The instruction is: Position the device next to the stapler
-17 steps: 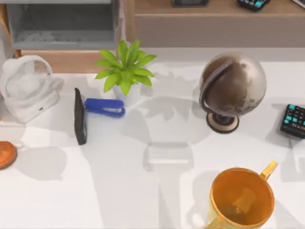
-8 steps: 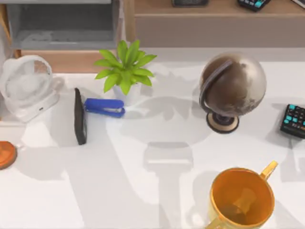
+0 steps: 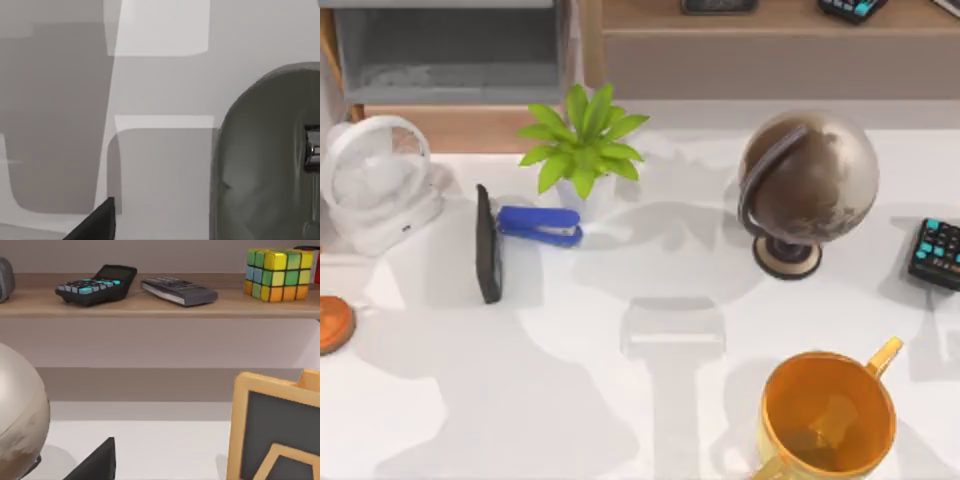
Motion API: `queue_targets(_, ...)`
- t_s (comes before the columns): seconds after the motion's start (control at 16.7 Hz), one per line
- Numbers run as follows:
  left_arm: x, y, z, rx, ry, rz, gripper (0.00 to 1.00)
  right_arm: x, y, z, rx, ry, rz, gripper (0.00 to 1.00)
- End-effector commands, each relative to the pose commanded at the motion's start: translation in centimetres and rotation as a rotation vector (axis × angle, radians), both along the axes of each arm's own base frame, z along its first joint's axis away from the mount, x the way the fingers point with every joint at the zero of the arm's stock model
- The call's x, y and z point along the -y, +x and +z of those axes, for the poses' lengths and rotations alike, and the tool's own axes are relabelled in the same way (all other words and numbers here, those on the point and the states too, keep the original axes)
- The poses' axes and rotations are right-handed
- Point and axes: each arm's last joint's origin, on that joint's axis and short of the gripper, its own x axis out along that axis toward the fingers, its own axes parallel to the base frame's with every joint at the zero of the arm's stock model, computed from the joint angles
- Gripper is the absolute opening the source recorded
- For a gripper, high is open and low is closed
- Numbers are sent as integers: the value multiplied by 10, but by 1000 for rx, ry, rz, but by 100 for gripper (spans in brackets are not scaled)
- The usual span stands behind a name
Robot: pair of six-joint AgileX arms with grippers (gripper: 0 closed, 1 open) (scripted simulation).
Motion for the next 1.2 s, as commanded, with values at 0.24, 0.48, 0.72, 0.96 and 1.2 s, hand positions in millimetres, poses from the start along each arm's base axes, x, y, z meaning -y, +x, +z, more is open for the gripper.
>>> queue_targets(0.24, 0, 0, 0, 0, 0, 0, 85, 0, 0, 0, 0, 0, 0, 100)
queue_targets(0.48, 0, 0, 0, 0, 0, 0, 55, 0, 0, 0, 0, 0, 0, 100)
queue_targets(0.72, 0, 0, 0, 0, 0, 0, 25, 0, 0, 0, 0, 0, 0, 100)
queue_targets(0.96, 0, 0, 0, 0, 0, 0, 0, 0, 0, 0, 0, 0, 0, 100)
queue_targets(1.2, 0, 0, 0, 0, 0, 0, 0, 0, 0, 0, 0, 0, 0, 100)
